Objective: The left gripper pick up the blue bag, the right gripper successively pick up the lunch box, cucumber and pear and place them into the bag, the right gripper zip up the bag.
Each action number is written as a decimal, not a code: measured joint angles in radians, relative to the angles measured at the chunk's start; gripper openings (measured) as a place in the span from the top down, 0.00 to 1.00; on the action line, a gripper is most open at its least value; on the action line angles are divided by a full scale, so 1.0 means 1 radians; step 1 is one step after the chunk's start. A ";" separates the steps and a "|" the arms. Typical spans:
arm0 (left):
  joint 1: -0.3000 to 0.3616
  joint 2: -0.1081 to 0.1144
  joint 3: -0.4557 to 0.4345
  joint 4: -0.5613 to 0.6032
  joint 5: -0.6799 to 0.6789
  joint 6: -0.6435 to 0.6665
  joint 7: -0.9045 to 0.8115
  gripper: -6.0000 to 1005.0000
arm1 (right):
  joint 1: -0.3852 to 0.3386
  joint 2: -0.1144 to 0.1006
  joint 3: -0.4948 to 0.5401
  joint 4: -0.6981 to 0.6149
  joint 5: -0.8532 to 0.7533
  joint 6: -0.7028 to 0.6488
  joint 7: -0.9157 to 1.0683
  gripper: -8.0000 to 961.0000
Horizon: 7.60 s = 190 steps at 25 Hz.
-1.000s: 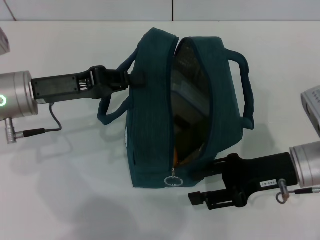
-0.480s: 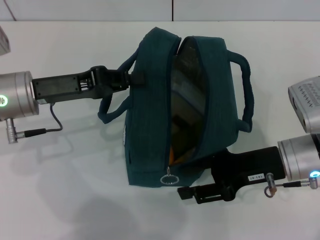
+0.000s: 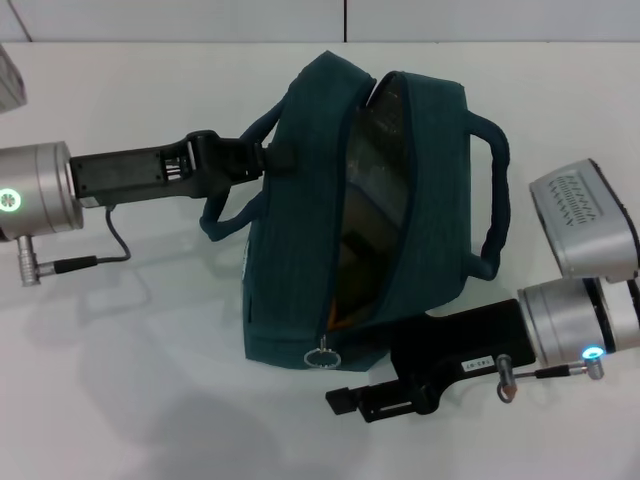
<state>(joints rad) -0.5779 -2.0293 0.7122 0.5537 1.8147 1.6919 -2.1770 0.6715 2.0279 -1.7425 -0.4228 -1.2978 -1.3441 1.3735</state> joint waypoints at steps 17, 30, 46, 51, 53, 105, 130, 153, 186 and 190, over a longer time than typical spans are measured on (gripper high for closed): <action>-0.002 0.000 0.000 0.000 -0.012 0.002 -0.019 0.94 | 0.020 0.000 -0.069 -0.004 0.094 0.066 0.003 0.37; 0.000 0.008 0.000 0.000 -0.024 0.004 -0.023 0.94 | 0.036 0.000 -0.176 -0.041 0.154 0.172 0.025 0.37; 0.004 0.015 0.000 0.000 -0.028 0.005 -0.023 0.94 | 0.032 0.000 -0.175 -0.054 0.160 0.229 0.026 0.77; 0.003 0.016 0.000 0.000 -0.028 0.004 -0.023 0.94 | 0.022 0.000 -0.170 -0.053 0.160 0.229 0.026 0.87; 0.002 0.017 0.000 0.000 -0.028 0.004 -0.023 0.94 | 0.019 0.000 -0.169 -0.048 0.160 0.227 0.026 0.90; 0.016 0.026 -0.002 0.000 -0.055 0.008 -0.025 0.94 | -0.178 -0.032 -0.042 -0.170 0.152 -0.042 -0.176 0.97; 0.145 0.042 -0.002 0.005 -0.171 0.102 0.339 0.62 | -0.180 -0.030 0.083 -0.251 0.113 -0.117 -0.183 0.97; 0.466 -0.021 -0.031 -0.023 -0.141 0.200 0.872 0.63 | -0.147 -0.019 0.148 -0.256 0.111 -0.181 -0.175 0.97; 0.309 -0.071 -0.018 -0.413 -0.098 0.053 1.214 0.64 | -0.127 -0.002 0.158 -0.225 0.198 -0.193 -0.265 0.97; 0.302 -0.071 -0.024 -0.413 -0.122 0.041 1.214 0.67 | -0.136 -0.003 0.161 -0.217 0.199 -0.186 -0.266 0.97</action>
<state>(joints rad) -0.2762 -2.1000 0.6881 0.1403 1.6925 1.7326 -0.9630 0.5358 2.0251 -1.5820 -0.6401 -1.0984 -1.5305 1.1078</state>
